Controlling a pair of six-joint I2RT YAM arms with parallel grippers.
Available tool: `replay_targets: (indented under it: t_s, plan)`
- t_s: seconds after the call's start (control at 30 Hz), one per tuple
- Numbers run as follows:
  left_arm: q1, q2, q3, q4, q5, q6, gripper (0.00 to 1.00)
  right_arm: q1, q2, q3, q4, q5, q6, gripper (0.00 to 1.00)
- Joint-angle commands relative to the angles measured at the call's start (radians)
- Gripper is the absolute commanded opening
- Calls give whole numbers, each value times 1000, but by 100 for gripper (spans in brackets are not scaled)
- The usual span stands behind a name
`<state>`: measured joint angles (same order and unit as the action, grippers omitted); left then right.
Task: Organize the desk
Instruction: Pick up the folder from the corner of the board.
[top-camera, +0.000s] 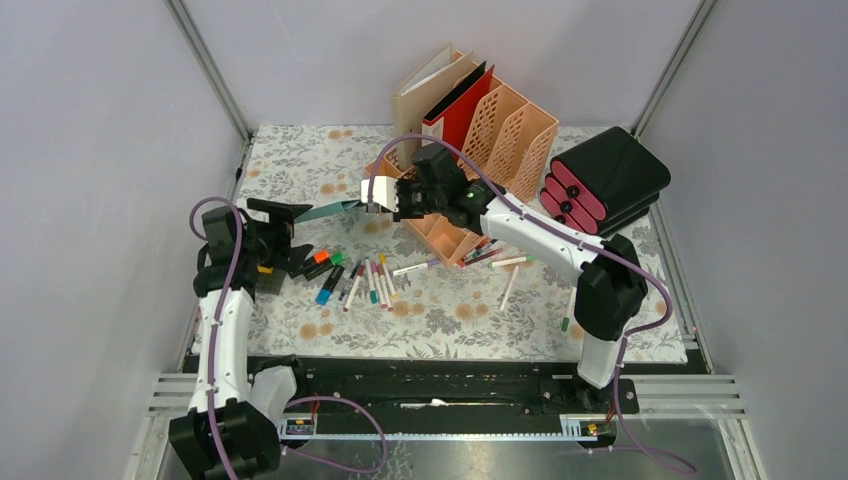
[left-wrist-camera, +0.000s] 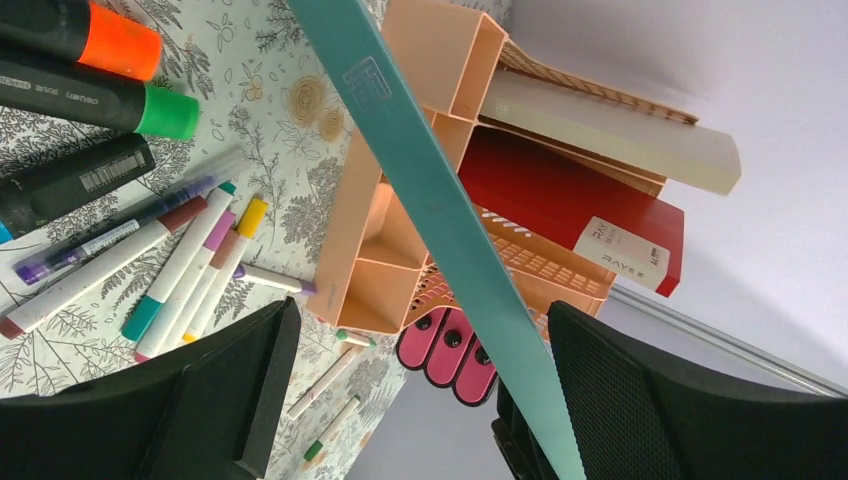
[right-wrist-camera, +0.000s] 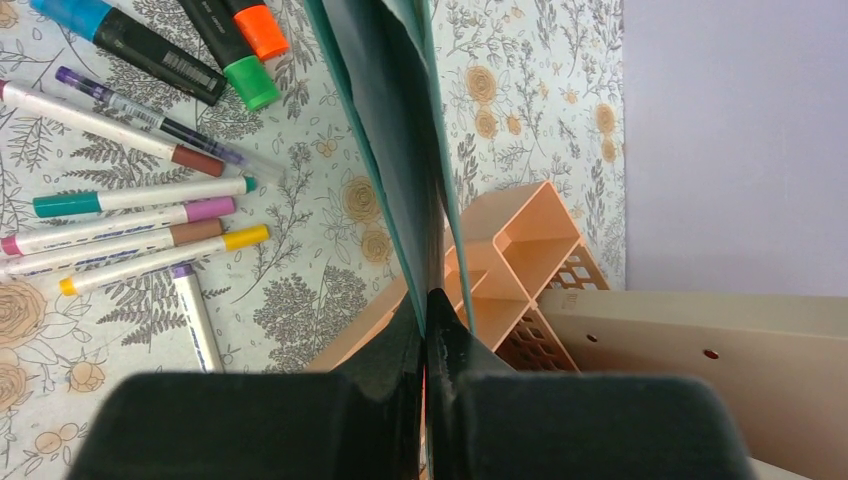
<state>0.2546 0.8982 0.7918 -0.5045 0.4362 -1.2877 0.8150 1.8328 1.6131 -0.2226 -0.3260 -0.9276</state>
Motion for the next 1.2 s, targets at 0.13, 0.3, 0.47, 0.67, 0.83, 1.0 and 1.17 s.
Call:
replay_targets:
  t_s: [0.13,0.3,0.47,0.67,0.83,1.0,1.17]
  plan:
    - [7,79,-86,235,61,-114,98,-7,-60,-4,52,-70,43,0]
    - [8,156,-112,354,95,-153,85,-7,-71,-26,37,-112,24,0]
    - [8,178,-134,442,121,-191,67,-7,-82,-48,23,-133,3,0]
    - [8,195,-151,535,176,-215,40,-6,-87,-42,-34,-204,-26,0]
    - [21,155,-200,673,220,-274,0,-5,-105,-52,-66,-229,-50,0]
    - [40,73,-213,703,225,-269,0,-6,-136,-77,-73,-234,-25,0]
    - [52,-39,-209,717,198,-242,0,-5,-186,-105,-92,-271,36,31]
